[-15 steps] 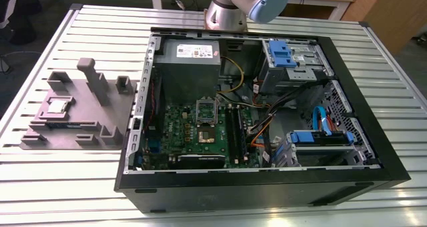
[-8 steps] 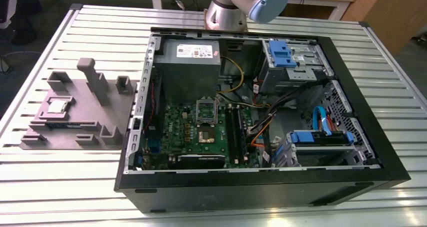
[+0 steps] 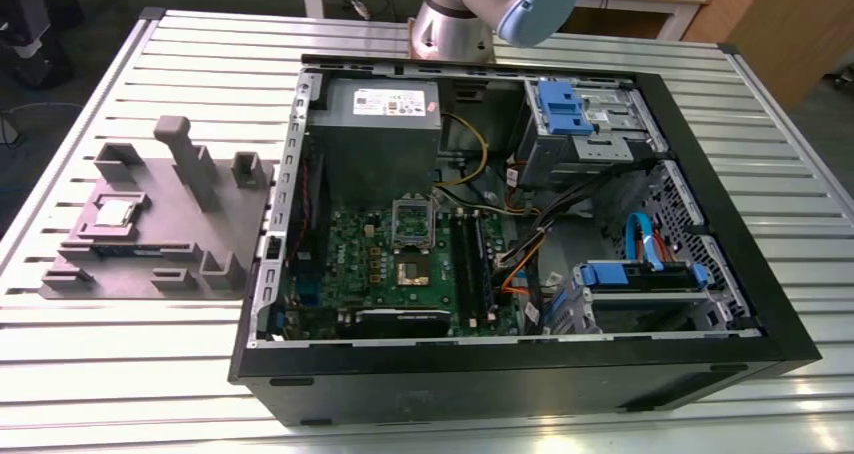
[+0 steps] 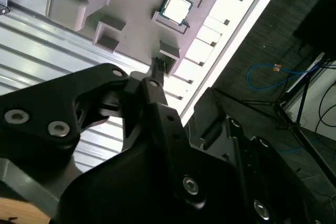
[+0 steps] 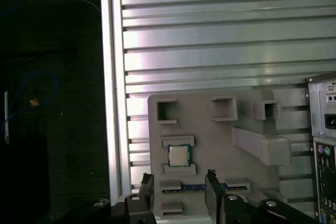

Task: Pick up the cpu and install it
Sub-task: 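Pick up the cpu and move it towards the insertion slot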

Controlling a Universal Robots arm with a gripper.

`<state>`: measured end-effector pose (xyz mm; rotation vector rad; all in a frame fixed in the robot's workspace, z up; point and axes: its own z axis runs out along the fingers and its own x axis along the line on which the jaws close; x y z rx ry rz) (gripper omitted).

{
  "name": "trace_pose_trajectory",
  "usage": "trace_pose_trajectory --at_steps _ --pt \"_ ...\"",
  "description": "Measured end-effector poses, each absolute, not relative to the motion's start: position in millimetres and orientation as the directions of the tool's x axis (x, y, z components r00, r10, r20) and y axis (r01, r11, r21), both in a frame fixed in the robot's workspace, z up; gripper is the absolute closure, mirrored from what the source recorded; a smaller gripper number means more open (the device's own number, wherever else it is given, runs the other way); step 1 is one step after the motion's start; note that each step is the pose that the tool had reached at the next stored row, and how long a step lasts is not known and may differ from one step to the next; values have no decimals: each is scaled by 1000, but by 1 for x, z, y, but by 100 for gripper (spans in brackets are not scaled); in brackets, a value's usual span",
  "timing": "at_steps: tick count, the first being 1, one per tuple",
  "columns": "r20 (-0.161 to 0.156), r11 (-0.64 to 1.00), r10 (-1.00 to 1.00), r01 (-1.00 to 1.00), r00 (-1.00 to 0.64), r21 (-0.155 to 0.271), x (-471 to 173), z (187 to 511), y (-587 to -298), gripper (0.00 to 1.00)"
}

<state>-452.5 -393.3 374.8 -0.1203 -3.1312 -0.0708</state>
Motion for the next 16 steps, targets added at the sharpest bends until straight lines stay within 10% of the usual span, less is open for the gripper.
trace_pose_trajectory --at_steps 16 --pt "9 998 40 40 -999 47 -453 372 -393 41"
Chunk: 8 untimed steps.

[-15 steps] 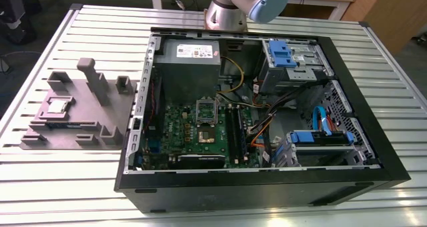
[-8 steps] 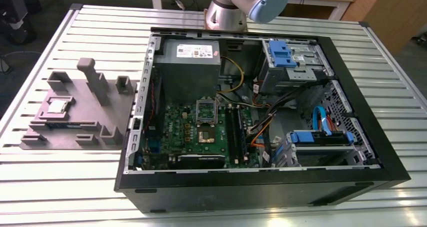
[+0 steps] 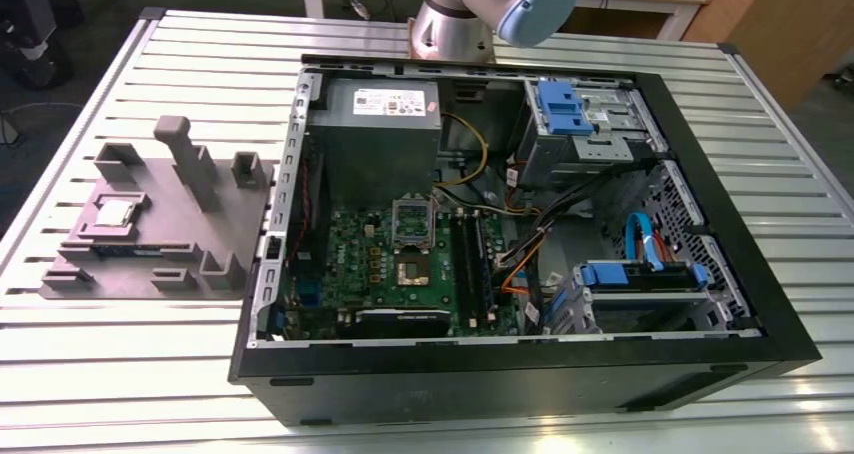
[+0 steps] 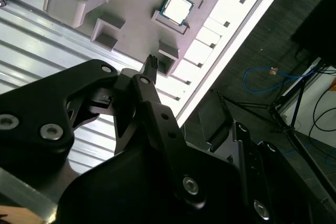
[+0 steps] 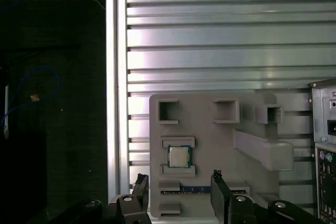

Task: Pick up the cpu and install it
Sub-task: 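Pick up the cpu and move it towards the insertion slot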

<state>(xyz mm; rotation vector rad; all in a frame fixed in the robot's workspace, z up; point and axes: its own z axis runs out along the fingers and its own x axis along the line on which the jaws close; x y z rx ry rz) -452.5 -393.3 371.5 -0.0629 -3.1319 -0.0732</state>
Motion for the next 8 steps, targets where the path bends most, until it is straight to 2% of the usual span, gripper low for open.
trace_pose_trajectory --at_steps 8 --pt "9 998 40 40 -999 47 -453 370 -393 41"
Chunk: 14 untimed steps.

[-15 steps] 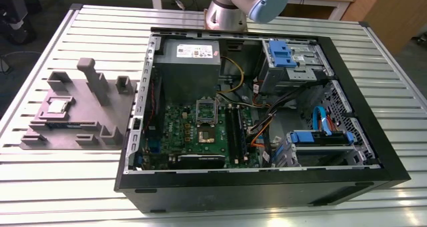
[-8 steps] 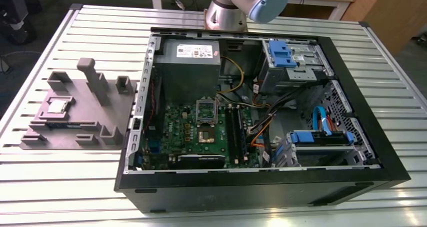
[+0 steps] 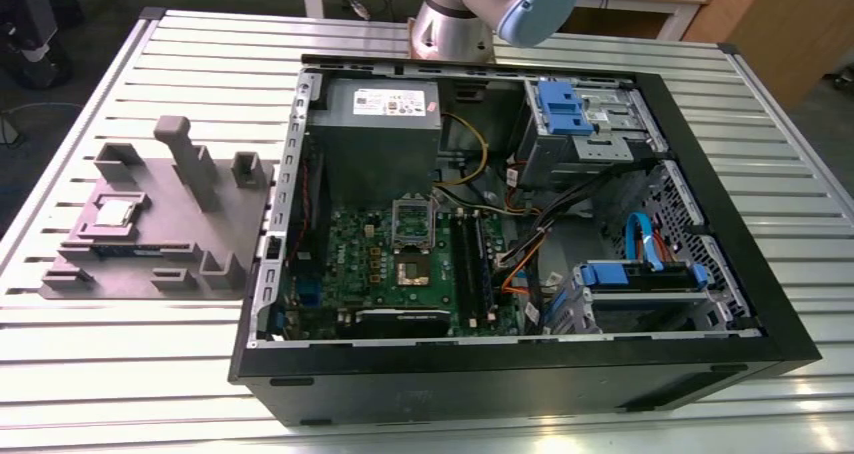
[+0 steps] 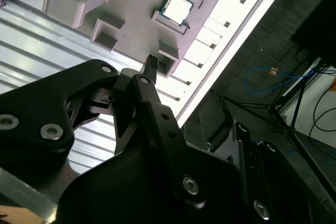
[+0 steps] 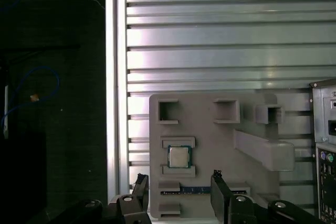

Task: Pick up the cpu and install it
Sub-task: 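Pick up the cpu and move it towards the insertion slot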

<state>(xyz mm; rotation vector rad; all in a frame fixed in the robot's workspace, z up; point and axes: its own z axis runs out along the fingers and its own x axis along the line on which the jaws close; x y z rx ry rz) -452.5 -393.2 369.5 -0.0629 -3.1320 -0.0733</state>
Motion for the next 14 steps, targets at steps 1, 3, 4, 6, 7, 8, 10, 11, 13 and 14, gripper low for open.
trace_pose_trajectory --at_steps 1,3,4,6,7,8,10,11,13,14 --pt "9 998 40 40 -999 47 -453 369 -393 41" --pt "9 998 40 40 -999 47 -453 369 -393 41" --pt "9 998 40 40 -999 46 -453 369 -393 41" --pt "9 998 40 40 -999 47 -453 368 -393 41" --pt "9 998 40 40 -999 47 -453 368 -393 41" --pt "9 998 40 40 -999 47 -453 368 -393 41" --pt "9 998 40 40 -999 47 -453 367 -393 41" --pt "9 998 40 40 -999 47 -453 362 -393 41" --pt "9 998 40 40 -999 47 -453 361 -393 41" --pt "9 998 40 40 -999 47 -453 361 -393 41"
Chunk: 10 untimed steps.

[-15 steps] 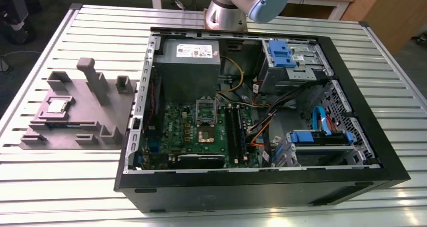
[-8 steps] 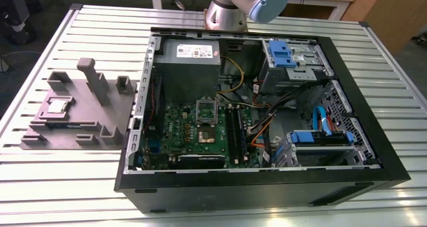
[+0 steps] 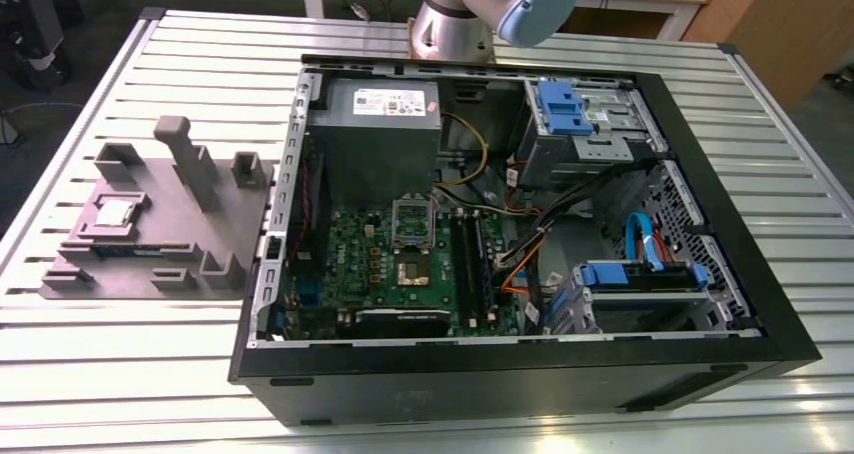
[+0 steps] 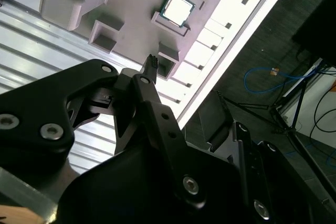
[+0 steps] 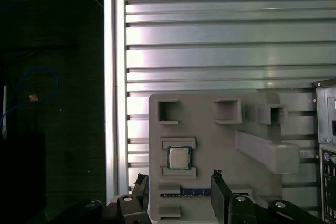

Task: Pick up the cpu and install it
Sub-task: 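Pick up the cpu and move it towards the insertion slot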

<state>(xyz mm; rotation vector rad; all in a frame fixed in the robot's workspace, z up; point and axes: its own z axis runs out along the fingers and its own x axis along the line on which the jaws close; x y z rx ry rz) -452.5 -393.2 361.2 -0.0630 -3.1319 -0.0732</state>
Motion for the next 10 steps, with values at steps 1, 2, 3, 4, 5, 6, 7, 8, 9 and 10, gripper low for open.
trace_pose_trajectory --at_steps 1,2,3,4,5,6,7,8,9,10 --pt "9 998 40 40 -999 46 -453 361 -393 41" --pt "9 998 40 40 -999 47 -453 361 -393 41" --pt "9 998 40 40 -999 47 -453 361 -393 41" --pt "9 998 40 40 -999 47 -453 361 -393 41" --pt "9 998 40 40 -999 47 -453 361 -393 41" --pt "9 998 40 40 -999 47 -453 361 -393 41" --pt "9 998 40 40 -999 47 -453 361 -393 41" --pt "9 998 40 40 -999 47 -453 360 -393 41" --pt "9 998 40 40 -999 47 -453 360 -393 41" --pt "9 998 40 40 -999 47 -453 359 -393 41"
